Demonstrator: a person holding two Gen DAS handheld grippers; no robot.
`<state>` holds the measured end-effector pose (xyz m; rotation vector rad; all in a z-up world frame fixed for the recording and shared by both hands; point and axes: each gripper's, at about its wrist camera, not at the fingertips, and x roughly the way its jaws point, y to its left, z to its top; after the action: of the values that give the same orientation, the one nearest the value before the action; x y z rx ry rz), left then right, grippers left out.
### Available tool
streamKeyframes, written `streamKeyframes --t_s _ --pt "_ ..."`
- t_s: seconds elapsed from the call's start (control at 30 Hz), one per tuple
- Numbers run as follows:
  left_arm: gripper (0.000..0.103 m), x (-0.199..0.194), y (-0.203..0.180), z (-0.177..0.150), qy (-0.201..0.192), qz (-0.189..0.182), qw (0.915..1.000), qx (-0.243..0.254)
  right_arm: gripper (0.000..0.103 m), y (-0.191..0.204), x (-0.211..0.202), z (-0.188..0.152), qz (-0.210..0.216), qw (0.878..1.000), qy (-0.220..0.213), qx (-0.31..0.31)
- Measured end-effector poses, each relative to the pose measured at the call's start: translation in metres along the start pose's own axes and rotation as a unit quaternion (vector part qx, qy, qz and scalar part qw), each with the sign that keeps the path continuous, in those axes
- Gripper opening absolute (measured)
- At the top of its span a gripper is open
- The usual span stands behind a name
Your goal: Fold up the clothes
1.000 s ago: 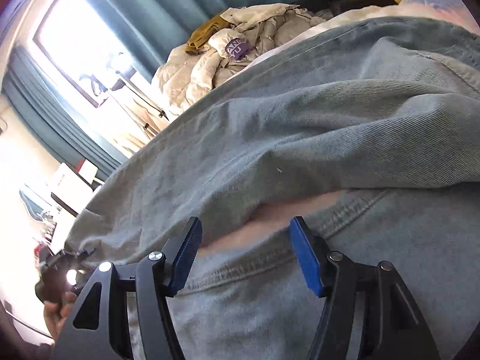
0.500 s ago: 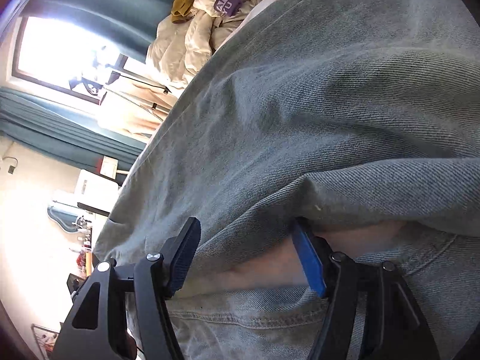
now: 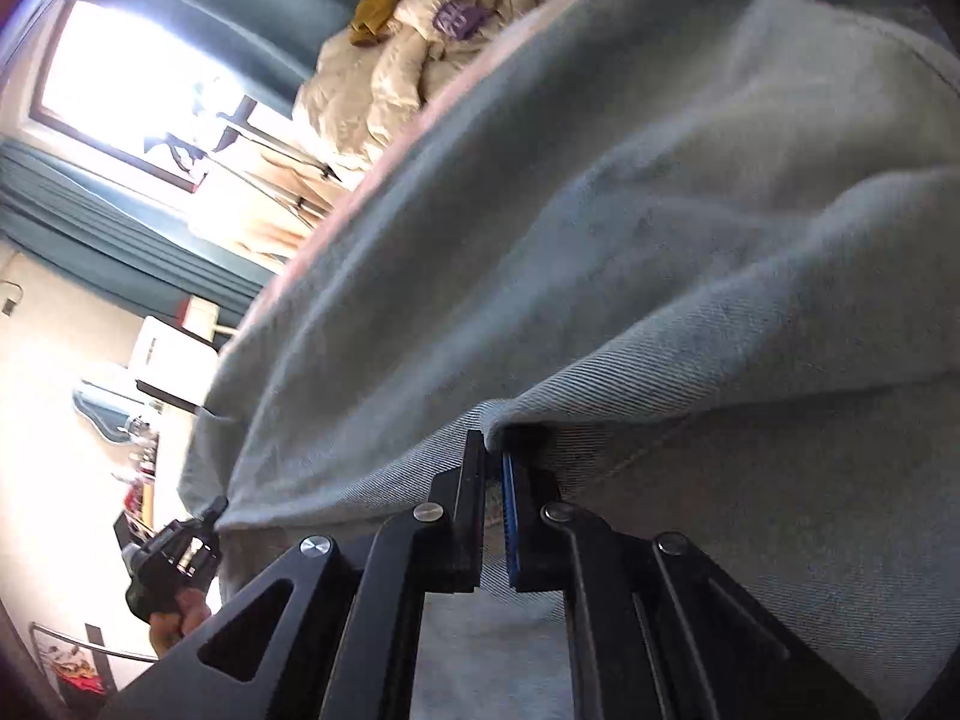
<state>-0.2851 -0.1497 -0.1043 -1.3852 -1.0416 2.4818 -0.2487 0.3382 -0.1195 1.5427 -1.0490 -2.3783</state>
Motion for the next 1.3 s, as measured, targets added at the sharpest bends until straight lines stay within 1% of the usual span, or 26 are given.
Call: streamKeyframes --t_s 0.07,0.13,0.17,0.23,0.3,0.33,0.37,0.4,0.5,0.57,0.63,0.67,0.73,0.77,0.83,0.9,0.93,1.03,1.17,1.3 --pt "0.006 -0.005 -0.002 -0.003 -0.01 0.01 0.9996 0.023 0.003 -0.011 0.011 0.004 0.005 1.0 0.022 0.014" --pt "0.009 -0.011 -0.008 -0.005 -0.022 0.025 0.9982 0.049 0.005 -0.001 0.006 0.005 -0.004 1.0 0.023 -0.013" --pt "0.011 -0.015 -0.013 -0.007 -0.026 0.039 0.9971 0.06 0.01 0.005 0.003 0.006 -0.009 0.999 0.023 -0.028" --pt "0.014 -0.024 -0.017 -0.011 -0.033 0.06 0.9949 0.073 0.014 0.017 -0.006 0.0 -0.014 0.997 0.027 -0.072" --pt "0.018 -0.038 -0.013 -0.018 -0.04 0.069 0.9938 0.077 0.014 0.023 -0.025 -0.012 -0.024 0.994 0.006 -0.103" --pt "0.022 -0.045 -0.011 -0.022 -0.042 0.076 0.993 0.079 0.018 0.025 -0.035 -0.018 -0.029 0.993 -0.005 -0.118" --pt "0.025 -0.052 -0.009 -0.026 -0.044 0.083 0.9922 0.081 0.02 0.024 -0.045 -0.024 -0.034 0.991 -0.015 -0.125" --pt "0.027 -0.061 -0.006 -0.032 -0.043 0.092 0.9913 0.084 0.021 0.021 -0.057 -0.03 -0.038 0.99 -0.025 -0.13" --pt "0.033 -0.083 -0.007 -0.047 -0.044 0.099 0.9896 0.095 0.022 0.018 -0.09 -0.047 -0.058 0.986 -0.058 -0.143" --pt "0.046 -0.099 -0.009 -0.059 -0.05 0.1 0.9885 0.102 0.026 0.023 -0.108 -0.062 -0.097 0.977 -0.082 -0.171" --pt "0.047 -0.113 -0.014 -0.072 -0.052 0.103 0.9875 0.107 0.031 0.02 -0.126 -0.077 -0.123 0.968 -0.105 -0.192" --pt "0.047 -0.12 -0.016 -0.08 -0.052 0.101 0.9877 0.107 0.033 0.015 -0.135 -0.083 -0.123 0.968 -0.111 -0.187" --pt "0.048 -0.134 -0.016 -0.098 -0.053 0.095 0.9888 0.103 0.033 0.0 -0.152 -0.087 -0.104 0.975 -0.115 -0.158" --pt "0.051 -0.141 -0.016 -0.107 -0.053 0.099 0.9886 0.101 0.034 -0.007 -0.161 -0.088 -0.098 0.978 -0.119 -0.142" --pt "0.055 -0.149 -0.018 -0.125 -0.049 0.107 0.9873 0.106 0.035 -0.016 -0.179 -0.09 -0.099 0.978 -0.141 -0.115" --pt "0.055 -0.154 -0.02 -0.141 -0.045 0.121 0.9857 0.108 0.038 -0.025 -0.196 -0.092 -0.096 0.977 -0.168 -0.087" --pt "0.055 -0.157 -0.02 -0.145 -0.045 0.123 0.9856 0.107 0.039 -0.03 -0.205 -0.094 -0.091 0.976 -0.182 -0.072" --pt "0.055 -0.165 -0.021 -0.158 -0.045 0.128 0.9852 0.104 0.042 -0.045 -0.224 -0.096 -0.095 0.972 -0.211 -0.037" --pt "0.055 -0.173 -0.02 -0.174 -0.043 0.135 0.9849 0.1 0.042 -0.069 -0.239 -0.095 -0.098 0.968 -0.231 0.022" --pt "0.055 -0.168 -0.014 -0.181 -0.027 0.144 0.9848 0.093 0.042 -0.088 -0.251 -0.096 -0.118 0.958 -0.252 0.063"
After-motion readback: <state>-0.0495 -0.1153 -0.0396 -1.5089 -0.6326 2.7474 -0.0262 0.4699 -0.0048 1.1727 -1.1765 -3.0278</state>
